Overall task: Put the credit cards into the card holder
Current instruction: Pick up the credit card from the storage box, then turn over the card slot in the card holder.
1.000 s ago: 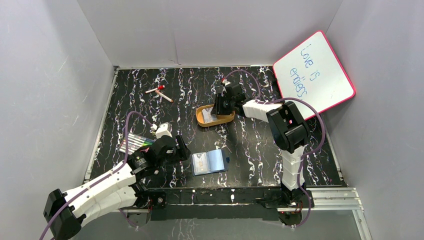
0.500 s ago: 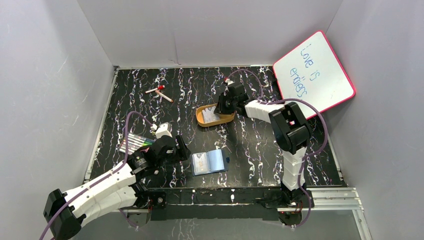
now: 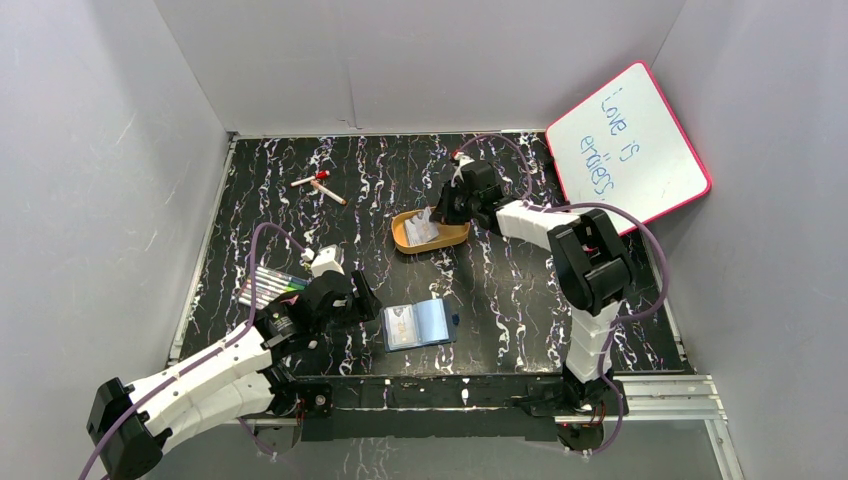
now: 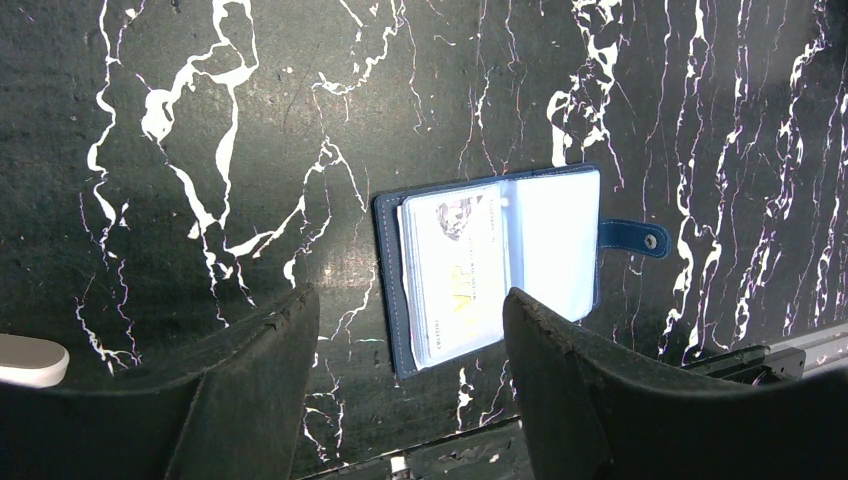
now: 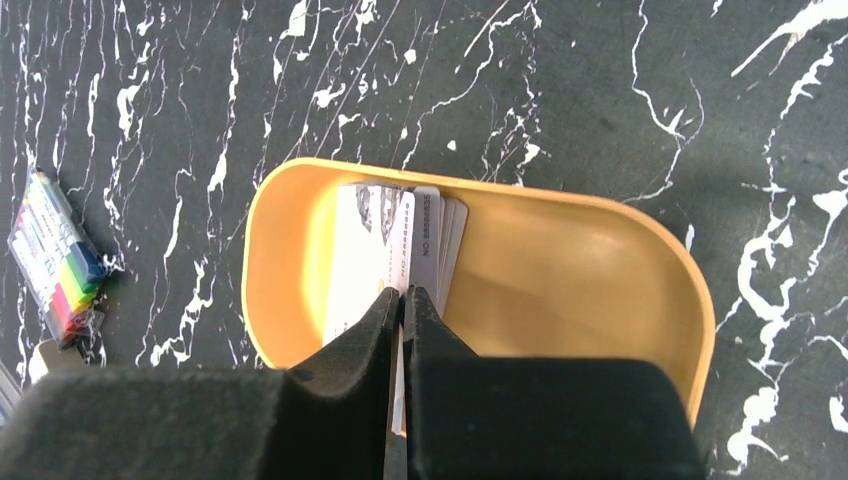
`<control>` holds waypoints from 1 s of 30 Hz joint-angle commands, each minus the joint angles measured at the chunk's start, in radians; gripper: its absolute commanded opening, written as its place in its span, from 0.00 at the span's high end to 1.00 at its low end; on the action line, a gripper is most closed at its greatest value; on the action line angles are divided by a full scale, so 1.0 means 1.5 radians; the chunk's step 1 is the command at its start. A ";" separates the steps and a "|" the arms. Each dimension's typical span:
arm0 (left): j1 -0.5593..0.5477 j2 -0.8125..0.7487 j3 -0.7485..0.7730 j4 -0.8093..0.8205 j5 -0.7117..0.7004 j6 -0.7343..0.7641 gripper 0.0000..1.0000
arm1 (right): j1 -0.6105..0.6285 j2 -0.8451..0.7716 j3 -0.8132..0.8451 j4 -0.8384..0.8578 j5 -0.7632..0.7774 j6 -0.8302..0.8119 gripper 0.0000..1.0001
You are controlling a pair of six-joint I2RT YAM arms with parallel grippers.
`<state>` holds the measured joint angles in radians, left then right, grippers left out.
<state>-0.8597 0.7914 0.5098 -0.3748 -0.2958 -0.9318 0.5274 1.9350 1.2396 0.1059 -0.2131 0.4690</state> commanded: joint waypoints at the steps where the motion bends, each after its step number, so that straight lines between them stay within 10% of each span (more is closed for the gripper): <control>1: -0.001 -0.008 0.010 -0.006 -0.010 -0.002 0.35 | -0.005 -0.047 -0.022 0.027 -0.015 -0.001 1.00; 30: -0.001 -0.095 0.090 0.041 -0.103 -0.025 0.34 | -0.037 -0.399 -0.196 0.080 -0.087 0.371 1.00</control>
<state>-0.8597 0.6983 0.6052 -0.3992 -0.3996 -0.9665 0.4744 1.4578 0.9947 0.1596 -0.3069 0.8669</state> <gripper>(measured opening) 0.650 0.052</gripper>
